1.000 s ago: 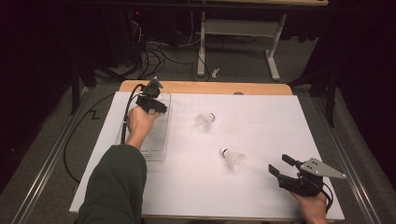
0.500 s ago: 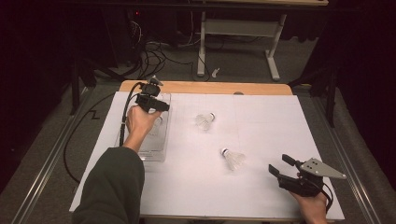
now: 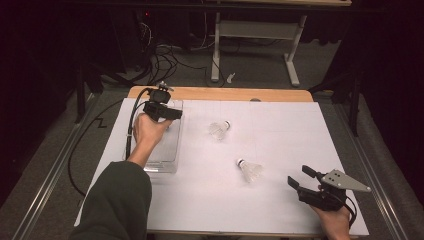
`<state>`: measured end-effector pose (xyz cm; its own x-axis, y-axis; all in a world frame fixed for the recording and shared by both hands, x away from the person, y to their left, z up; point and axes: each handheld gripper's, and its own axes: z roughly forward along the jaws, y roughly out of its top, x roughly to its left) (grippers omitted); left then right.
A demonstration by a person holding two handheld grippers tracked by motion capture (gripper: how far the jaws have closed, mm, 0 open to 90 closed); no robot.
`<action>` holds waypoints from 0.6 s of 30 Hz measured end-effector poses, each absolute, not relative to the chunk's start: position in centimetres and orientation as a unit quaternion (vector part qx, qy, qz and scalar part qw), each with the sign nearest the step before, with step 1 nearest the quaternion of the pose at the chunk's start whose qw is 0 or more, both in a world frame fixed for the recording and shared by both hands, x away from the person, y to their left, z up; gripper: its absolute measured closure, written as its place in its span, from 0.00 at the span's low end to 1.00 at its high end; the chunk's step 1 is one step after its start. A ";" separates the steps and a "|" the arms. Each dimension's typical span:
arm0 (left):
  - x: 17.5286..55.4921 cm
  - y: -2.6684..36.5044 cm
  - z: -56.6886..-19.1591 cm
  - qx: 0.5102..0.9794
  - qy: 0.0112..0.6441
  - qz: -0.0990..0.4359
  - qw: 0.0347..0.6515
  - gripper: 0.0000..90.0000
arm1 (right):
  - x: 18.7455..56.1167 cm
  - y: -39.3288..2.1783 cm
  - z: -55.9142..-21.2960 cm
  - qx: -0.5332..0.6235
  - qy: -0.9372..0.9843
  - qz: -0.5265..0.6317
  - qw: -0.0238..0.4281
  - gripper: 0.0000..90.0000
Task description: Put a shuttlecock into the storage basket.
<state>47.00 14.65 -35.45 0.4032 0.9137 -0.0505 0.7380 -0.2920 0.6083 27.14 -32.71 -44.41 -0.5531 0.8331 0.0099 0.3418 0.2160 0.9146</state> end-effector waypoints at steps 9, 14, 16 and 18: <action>45.7 14.8 -34.8 0.787 0.511 0.161 0.305 0.44 | 27.1 -32.7 -44.4 0.398 0.737 0.483 0.255 0.36; 44.7 14.8 -34.6 0.786 0.503 0.166 0.318 0.44 | 27.1 -32.7 -44.4 0.398 0.737 0.484 0.255 0.36; 44.6 14.9 -34.6 0.786 0.502 0.166 0.321 0.44 | 27.1 -32.7 -44.4 0.398 0.737 0.484 0.255 0.36; 44.2 15.1 -34.6 0.784 0.501 0.164 0.327 0.44 | 27.1 -32.7 -44.4 0.398 0.737 0.484 0.255 0.36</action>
<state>44.24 15.06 -34.58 0.4434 0.8935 -0.0711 0.6790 -0.2830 0.6774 27.11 -32.69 -44.39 -0.5535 0.8328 0.0098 0.3401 0.2153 0.9154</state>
